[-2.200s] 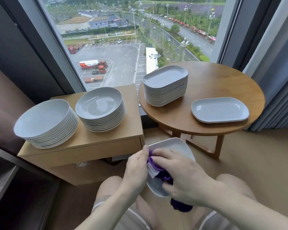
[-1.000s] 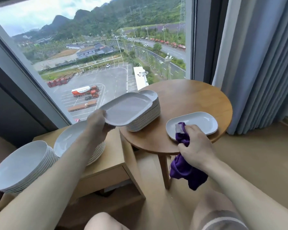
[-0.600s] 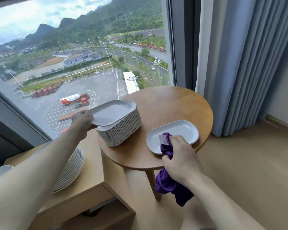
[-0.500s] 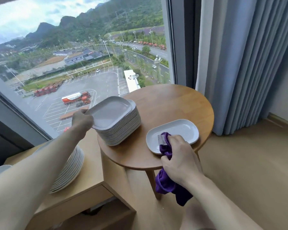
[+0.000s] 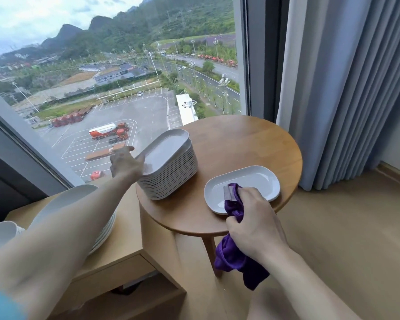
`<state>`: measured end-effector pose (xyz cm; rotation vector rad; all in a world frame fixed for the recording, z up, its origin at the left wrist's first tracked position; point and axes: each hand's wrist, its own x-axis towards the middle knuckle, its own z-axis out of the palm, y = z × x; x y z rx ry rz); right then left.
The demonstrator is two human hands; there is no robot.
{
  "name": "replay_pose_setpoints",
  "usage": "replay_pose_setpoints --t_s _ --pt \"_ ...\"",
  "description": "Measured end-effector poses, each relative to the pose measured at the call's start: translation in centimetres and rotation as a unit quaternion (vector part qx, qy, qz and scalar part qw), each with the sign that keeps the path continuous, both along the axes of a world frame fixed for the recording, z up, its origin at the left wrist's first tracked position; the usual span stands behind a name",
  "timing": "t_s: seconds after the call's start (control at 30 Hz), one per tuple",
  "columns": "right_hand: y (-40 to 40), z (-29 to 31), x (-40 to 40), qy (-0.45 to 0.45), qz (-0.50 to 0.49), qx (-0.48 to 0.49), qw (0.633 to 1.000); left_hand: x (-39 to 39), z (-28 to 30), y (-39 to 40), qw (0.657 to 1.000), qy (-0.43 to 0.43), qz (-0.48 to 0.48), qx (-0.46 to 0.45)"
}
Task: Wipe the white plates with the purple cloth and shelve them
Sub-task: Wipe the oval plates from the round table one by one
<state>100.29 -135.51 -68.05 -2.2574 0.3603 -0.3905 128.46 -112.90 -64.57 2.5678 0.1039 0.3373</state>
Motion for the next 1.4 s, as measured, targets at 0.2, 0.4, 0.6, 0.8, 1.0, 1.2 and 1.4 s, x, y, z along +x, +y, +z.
replay_pose_setpoints --t_s 0.2,0.4,0.6,0.8,1.0,1.2,1.4 --pt "-0.7 -0.2 0.5 0.007 -0.012 -0.004 1.0 -6.9 0.2 -4.4 0.965 -0.208 -0.158 -0.021" --pt "-0.8 -0.4 0.7 0.011 -0.011 -0.012 1.0 -14.8 -5.6 -8.9 0.974 0.095 -0.2 -0.054" --pt "-0.6 -0.4 0.6 0.016 -0.004 -0.02 1.0 -15.3 -7.0 -12.2 0.906 0.322 -0.101 -0.256" --pt "-0.4 -0.2 0.4 0.027 0.0 -0.014 1.0 -15.6 -5.9 -11.3 0.877 0.358 -0.139 -0.288" --pt "-0.2 -0.1 0.5 0.032 0.007 -0.031 0.999 -16.1 -6.0 -9.3 0.92 0.295 -0.177 -0.189" --pt "0.1 0.3 0.2 0.024 0.019 -0.033 0.999 -16.3 -4.7 -8.2 0.913 0.281 -0.148 -0.255" --pt "-0.1 2.4 0.1 0.027 0.004 0.248 0.968 -18.6 -3.2 -5.6 0.884 0.279 -0.182 -0.328"
